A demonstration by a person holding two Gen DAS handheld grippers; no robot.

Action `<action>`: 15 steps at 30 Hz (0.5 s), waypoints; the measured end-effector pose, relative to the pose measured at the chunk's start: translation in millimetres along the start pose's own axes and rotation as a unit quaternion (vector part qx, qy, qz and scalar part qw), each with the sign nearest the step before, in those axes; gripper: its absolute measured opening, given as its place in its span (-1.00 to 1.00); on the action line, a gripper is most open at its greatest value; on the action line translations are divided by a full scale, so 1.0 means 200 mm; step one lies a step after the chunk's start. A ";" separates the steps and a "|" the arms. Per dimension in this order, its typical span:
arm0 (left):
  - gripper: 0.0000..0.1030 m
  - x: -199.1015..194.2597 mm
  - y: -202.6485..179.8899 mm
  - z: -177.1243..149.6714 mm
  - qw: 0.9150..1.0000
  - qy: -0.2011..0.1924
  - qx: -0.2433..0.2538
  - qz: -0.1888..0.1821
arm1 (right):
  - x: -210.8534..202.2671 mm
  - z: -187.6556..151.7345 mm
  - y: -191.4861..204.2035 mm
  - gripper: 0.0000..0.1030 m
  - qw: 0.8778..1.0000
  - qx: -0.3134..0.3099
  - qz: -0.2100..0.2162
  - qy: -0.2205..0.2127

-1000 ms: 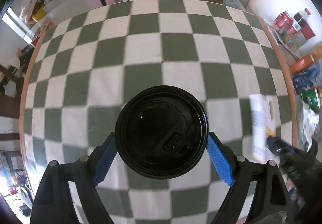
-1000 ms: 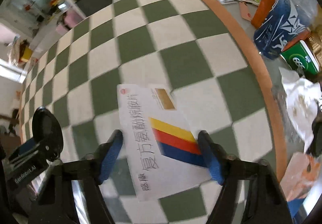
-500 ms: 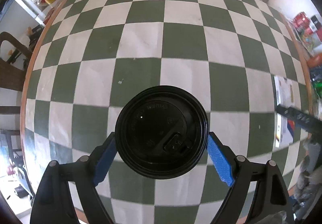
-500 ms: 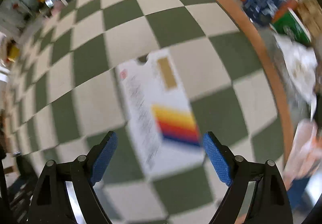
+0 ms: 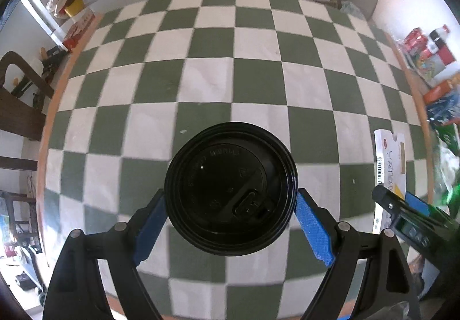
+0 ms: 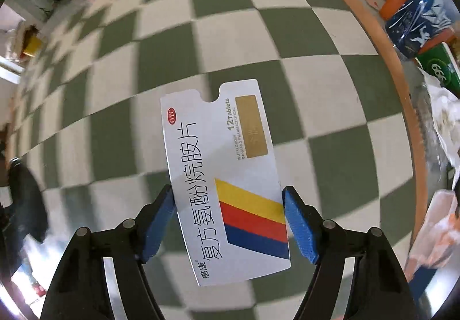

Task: Collect trash
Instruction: 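Carry both items to the white bin and open both tools to drop them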

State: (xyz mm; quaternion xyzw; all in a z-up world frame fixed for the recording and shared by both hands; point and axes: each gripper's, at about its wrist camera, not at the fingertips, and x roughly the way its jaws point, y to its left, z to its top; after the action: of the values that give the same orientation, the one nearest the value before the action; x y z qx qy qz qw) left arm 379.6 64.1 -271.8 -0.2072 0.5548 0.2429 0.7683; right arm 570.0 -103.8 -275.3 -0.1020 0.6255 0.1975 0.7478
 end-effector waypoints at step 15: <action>0.66 -0.52 0.70 -1.02 0.997 -0.025 0.055 -0.042 | -0.68 -1.36 0.55 0.49 0.993 0.038 0.090 -0.067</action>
State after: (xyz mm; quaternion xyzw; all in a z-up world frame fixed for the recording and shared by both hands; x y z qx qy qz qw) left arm 113.7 40.1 -240.3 -0.1812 0.5390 0.1843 0.8017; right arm 260.7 -136.7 -186.4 -0.0032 0.5878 0.2459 0.7707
